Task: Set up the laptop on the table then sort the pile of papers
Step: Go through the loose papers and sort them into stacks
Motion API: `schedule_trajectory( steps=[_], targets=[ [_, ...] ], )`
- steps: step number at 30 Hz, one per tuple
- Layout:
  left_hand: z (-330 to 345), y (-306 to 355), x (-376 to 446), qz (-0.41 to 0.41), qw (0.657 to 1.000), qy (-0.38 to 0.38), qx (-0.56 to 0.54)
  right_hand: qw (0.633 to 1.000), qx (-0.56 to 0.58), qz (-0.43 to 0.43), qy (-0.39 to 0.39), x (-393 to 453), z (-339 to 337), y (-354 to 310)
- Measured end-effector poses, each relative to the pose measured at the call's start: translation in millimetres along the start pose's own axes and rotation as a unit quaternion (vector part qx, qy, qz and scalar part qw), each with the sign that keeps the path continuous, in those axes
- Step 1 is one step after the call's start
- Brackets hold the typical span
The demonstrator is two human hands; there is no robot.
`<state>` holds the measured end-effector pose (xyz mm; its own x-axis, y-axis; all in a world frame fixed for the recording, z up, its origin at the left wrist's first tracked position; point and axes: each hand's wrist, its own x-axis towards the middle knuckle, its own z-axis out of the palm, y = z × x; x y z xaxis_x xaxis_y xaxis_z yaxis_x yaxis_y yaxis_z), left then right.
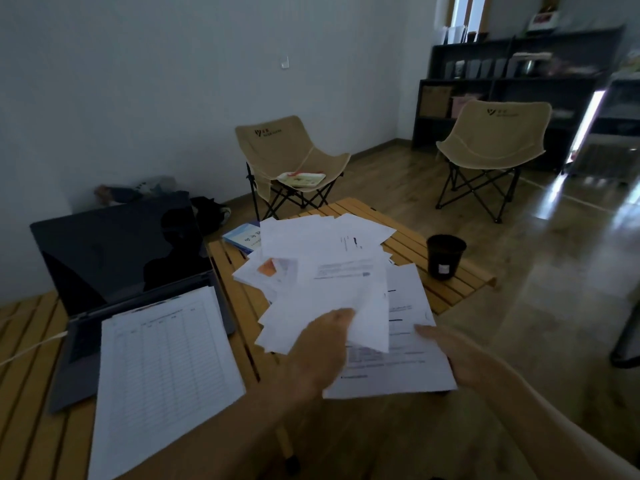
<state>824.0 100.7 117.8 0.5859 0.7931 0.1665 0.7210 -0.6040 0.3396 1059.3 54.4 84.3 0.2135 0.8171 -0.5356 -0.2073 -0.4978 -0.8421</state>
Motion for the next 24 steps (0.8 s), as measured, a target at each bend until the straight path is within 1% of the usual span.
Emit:
schedule_trajectory(
  steps=[2, 3, 4, 6, 7, 8, 9, 10, 11, 12, 13, 14, 15, 16, 17, 19, 22, 24],
  targets=[
    [19.5, 13.5, 4.6, 0.041, 0.988, -0.124, 0.08, 0.998, 0.047, -0.043, 0.007, 13.8, 8.6, -4.1],
    [26.3, 18.0, 4.9, 0.056, 0.978, -0.174, 0.095, 0.996, 0.057, -0.063, 0.008, 18.6, 10.2, -7.4],
    [29.7, 20.3, 6.7, 0.069, 0.968, -0.222, 0.092, 0.996, 0.059, -0.068, -0.01, 25.5, 9.0, -9.3],
    [27.3, 17.1, 23.1, 0.09, 0.942, -0.318, 0.059, 0.998, 0.014, -0.014, -0.061, 34.1, 3.6, -7.9],
    [22.0, 8.2, 40.1, 0.082, 0.936, -0.339, 0.042, 0.996, -0.021, 0.007, -0.085, 38.2, -0.2, -6.3],
    [16.5, -7.5, 63.1, 0.065, 0.95, -0.304, 0.024, 0.994, -0.057, 0.013, -0.095, 44.9, -6.0, -4.5],
    [14.1, -31.4, 91.4, 0.04, 0.976, -0.212, 0.008, 0.991, -0.071, 0.021, -0.11, 47.8, -10.0, -4.7],
    [9.7, -61.2, 120.2, -0.002, 0.994, -0.108, 0.013, 0.988, -0.085, 0.033, -0.124, 48.2, -12.6, -5.5],
    [6.1, -92.4, 145.4, -0.051, 0.997, -0.044, 0.034, 0.985, -0.094, 0.041, -0.136, 46.7, -13.7, -8.5],
    [2.9, -123.0, 165.1, -0.093, 0.993, -0.03, 0.062, 0.985, -0.097, 0.046, -0.137, 48.3, -17.3, -12.1],
    [1.3, -151.1, 179.5, -0.13, 0.984, -0.064, 0.1, 0.984, -0.095, 0.048, -0.141, 50.1, -19.9, -15.7],
    [1.5, -174.5, 188.7, -0.15, 0.973, -0.113, 0.135, 0.985, -0.091, 0.047, -0.138, 51.3, -23.5, -18.4],
    [2.0, -191.2, 195.0, -0.155, 0.961, -0.159, 0.166, 0.986, -0.078, 0.037, -0.143, 53.1, -25.5, -20.8],
    [2.9, -202.4, 199.7, -0.15, 0.952, -0.19, 0.185, 0.987, -0.062, 0.028, -0.147, 55.7, -25.9, -23.3],
    [2.8, -209.0, 201.0, -0.15, 0.949, -0.205, 0.186, 0.988, -0.051, 0.02, -0.147, 57.8, -24.9, -24.9],
    [6.9, -216.1, 196.8, -0.142, 0.953, -0.198, 0.18, 0.99, -0.05, 0.013, -0.133, 63.4, -22.3, -28.3],
    [11.0, -214.9, 181.2, -0.098, 0.958, -0.134, 0.234, 0.994, -0.039, 0.018, -0.099, 79.1, -15.9, -27.0],
    [15.3, -211.5, 167.3, -0.096, 0.961, -0.087, 0.243, 0.996, -0.03, 0.029, -0.084, 83.6, -6.8, -23.2]
  ],
)
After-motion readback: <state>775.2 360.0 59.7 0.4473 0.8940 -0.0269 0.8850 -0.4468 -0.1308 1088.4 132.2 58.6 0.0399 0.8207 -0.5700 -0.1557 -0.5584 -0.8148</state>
